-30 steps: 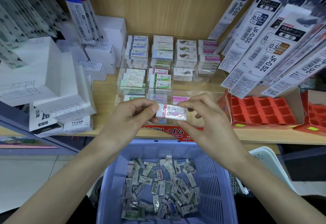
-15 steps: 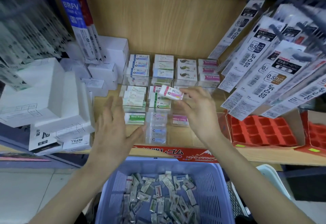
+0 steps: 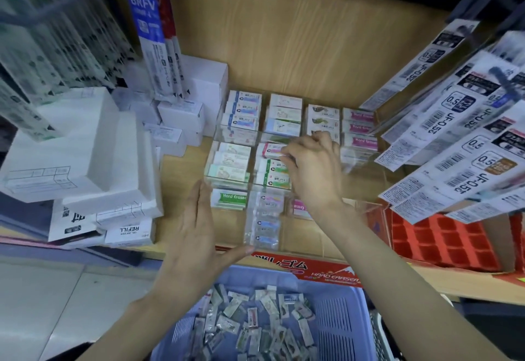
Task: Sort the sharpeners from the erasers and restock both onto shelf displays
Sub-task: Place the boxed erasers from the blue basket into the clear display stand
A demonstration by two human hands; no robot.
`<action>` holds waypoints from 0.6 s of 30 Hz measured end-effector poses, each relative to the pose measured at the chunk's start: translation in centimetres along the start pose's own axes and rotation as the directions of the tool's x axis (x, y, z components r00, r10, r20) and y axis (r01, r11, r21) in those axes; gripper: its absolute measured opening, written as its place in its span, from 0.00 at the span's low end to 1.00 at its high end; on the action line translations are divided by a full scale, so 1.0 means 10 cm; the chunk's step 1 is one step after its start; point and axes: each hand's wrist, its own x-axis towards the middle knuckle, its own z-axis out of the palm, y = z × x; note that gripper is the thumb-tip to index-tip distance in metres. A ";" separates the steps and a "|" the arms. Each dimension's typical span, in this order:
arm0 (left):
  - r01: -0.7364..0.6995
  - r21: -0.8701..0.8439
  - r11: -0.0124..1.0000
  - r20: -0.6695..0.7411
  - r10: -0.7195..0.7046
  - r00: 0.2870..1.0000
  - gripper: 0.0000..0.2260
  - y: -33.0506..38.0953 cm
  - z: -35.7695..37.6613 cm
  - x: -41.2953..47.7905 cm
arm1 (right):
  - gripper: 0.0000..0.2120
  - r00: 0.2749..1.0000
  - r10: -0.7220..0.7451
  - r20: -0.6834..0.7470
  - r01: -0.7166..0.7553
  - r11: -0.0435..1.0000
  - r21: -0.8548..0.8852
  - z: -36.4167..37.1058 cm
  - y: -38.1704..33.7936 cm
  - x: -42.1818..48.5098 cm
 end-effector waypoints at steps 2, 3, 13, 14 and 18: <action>-0.004 0.014 1.000 -0.006 0.004 1.000 0.55 0.00 0.02 0.00 | 0.02 0.999 0.024 -0.044 -0.025 0.999 -0.037 0.01 -0.03 -0.03; -0.005 0.018 1.000 -0.001 0.005 1.000 0.55 0.01 0.03 0.00 | 0.03 0.999 0.025 -0.036 -0.026 0.999 -0.021 0.00 -0.04 -0.03; -0.096 -0.020 0.995 -0.061 0.095 0.994 0.40 -0.11 0.00 -0.47 | 0.10 1.000 0.009 -0.004 -0.006 0.842 0.539 -0.64 -0.19 -1.17; -0.104 -0.012 0.994 -0.089 0.103 0.991 0.38 -0.22 0.04 -0.59 | 0.10 0.999 -0.032 0.017 0.018 0.833 0.553 -0.65 -0.20 -1.41; 0.044 0.049 0.998 -0.058 -0.041 0.997 0.35 -0.72 0.32 -1.14 | 0.07 0.862 -0.035 0.506 -0.237 0.855 0.462 -0.14 -0.10 -2.22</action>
